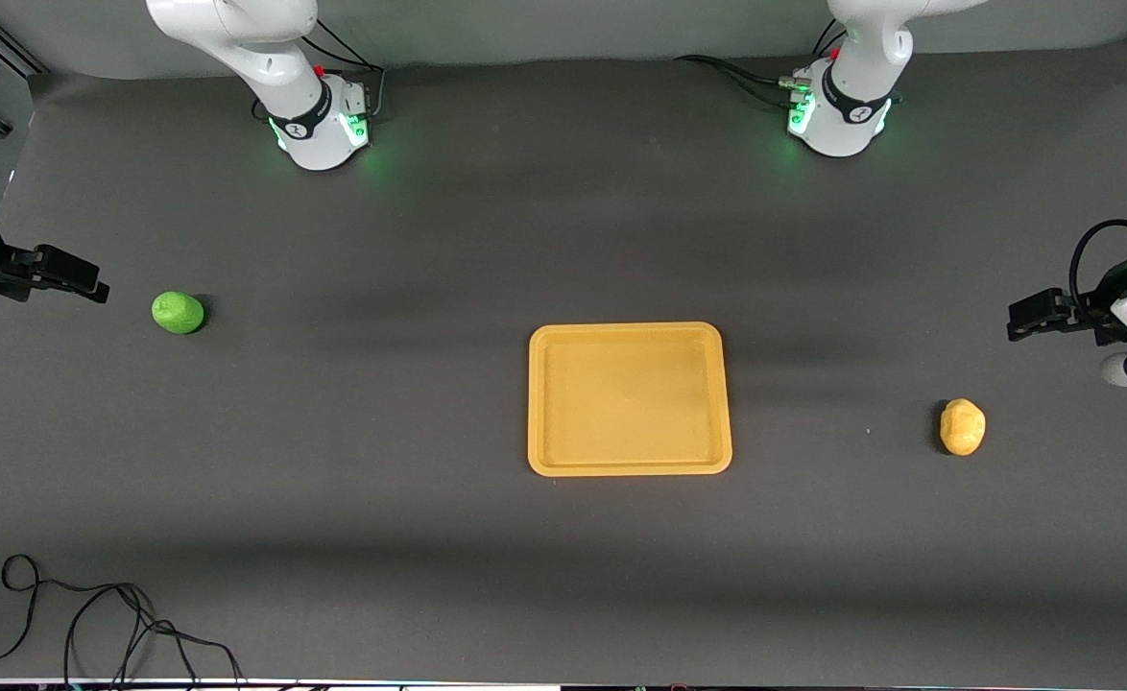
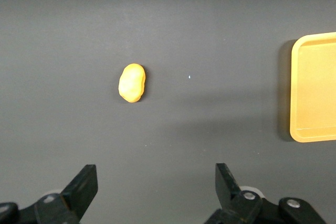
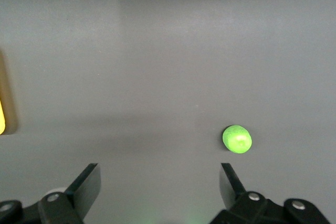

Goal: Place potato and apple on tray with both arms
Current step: 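Reach the left gripper down to the yellow potato and grasp it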

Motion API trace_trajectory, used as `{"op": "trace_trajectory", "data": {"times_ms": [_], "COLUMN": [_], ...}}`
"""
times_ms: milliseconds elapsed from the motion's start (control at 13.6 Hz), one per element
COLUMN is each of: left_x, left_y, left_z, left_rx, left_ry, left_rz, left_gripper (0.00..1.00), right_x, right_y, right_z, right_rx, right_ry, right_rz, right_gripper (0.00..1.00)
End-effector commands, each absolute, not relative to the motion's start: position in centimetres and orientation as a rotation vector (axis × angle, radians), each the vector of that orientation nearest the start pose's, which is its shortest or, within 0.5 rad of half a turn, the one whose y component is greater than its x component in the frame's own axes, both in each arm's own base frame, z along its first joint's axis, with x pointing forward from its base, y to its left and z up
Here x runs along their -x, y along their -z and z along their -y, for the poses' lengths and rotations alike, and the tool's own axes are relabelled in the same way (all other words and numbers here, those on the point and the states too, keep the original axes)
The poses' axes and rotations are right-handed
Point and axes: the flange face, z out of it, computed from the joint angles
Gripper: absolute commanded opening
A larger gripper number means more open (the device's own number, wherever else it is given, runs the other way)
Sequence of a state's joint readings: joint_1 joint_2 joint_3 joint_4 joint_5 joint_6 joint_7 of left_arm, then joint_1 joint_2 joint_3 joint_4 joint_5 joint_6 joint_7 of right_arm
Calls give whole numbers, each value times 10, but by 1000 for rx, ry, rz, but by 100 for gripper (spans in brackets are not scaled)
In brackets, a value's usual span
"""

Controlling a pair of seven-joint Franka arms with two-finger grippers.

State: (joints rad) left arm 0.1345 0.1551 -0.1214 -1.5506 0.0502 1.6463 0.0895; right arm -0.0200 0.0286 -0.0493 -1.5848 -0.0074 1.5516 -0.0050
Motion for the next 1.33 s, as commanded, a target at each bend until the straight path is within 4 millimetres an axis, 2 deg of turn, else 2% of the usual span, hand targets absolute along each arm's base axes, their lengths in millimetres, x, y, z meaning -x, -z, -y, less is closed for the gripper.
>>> {"op": "trace_trajectory", "data": {"times_ms": [0, 221, 442, 589, 736, 957, 1104, 1252], "left_x": [-602, -604, -619, -632, -646, -653, -658, -667], "left_y": [-554, -549, -512, -473, -422, -350, -304, -270], "left_z": [-17, -17, -38, -61, -82, -119, -127, -117], "left_rx": [3091, 3090, 3055, 3064, 3072, 3096, 3107, 3115], "left_ry": [-100, -104, -131, -146, -188, -264, -277, -247], "left_rz": [-151, -154, -137, -94, -62, 25, 4, -68], "left_gripper": [100, 100, 100, 100, 100, 100, 100, 100], "right_x": [-556, -557, -555, -554, -553, -552, -552, -551], "right_y": [-607, -605, -603, -603, -603, -603, -604, -604], "right_z": [39, 38, 38, 36, 37, 35, 35, 35], "right_rx": [3151, 3151, 3150, 3146, 3140, 3118, 3118, 3118], "right_ry": [-81, -85, -105, -112, -113, -118, -116, -116], "right_rz": [-75, -70, -72, -68, -70, -69, -67, -67], "right_gripper": [100, 100, 100, 100, 100, 100, 100, 100]}}
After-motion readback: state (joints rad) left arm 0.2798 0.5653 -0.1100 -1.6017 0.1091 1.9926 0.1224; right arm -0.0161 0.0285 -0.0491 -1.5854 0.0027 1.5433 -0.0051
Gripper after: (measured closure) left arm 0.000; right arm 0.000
